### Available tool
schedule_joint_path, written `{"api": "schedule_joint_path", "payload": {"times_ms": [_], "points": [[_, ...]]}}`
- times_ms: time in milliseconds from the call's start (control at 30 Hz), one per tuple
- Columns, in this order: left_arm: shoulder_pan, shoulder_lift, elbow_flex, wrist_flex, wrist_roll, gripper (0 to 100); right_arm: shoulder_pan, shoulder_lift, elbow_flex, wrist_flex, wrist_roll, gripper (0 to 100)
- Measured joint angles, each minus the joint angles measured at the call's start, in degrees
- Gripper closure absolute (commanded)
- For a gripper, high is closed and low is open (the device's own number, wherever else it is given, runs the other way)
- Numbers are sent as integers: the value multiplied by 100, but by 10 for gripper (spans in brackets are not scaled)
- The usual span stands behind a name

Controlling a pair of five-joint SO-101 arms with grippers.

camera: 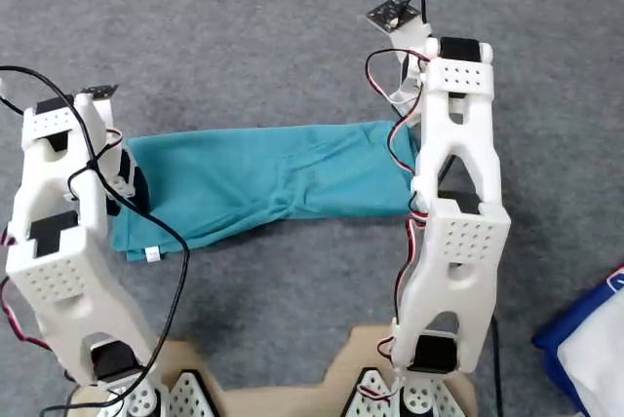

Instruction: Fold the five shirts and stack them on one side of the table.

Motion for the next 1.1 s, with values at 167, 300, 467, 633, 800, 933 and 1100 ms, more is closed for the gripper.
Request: {"api": "schedule_joint_path", "payload": {"times_ms": [167,300,467,633,800,933,1100], "points": [[-18,132,-185,18,0,814,0,0,0,-88,0,756],[-18,132,-466,343,-9,802,0,0,0,-97,0,756],[-18,-70,-1319,1046,-132,768,0,0,0,-97,0,756],[-202,-79,-1538,1178,-404,767,0,0,0,-97,0,756],[-299,202,-1468,905,-580,764,0,0,0,-97,0,756],[-343,905,-1468,651,-580,768,0,0,0,-97,0,756],[-299,1363,-1846,826,-589,769,0,0,0,-97,0,756]]}}
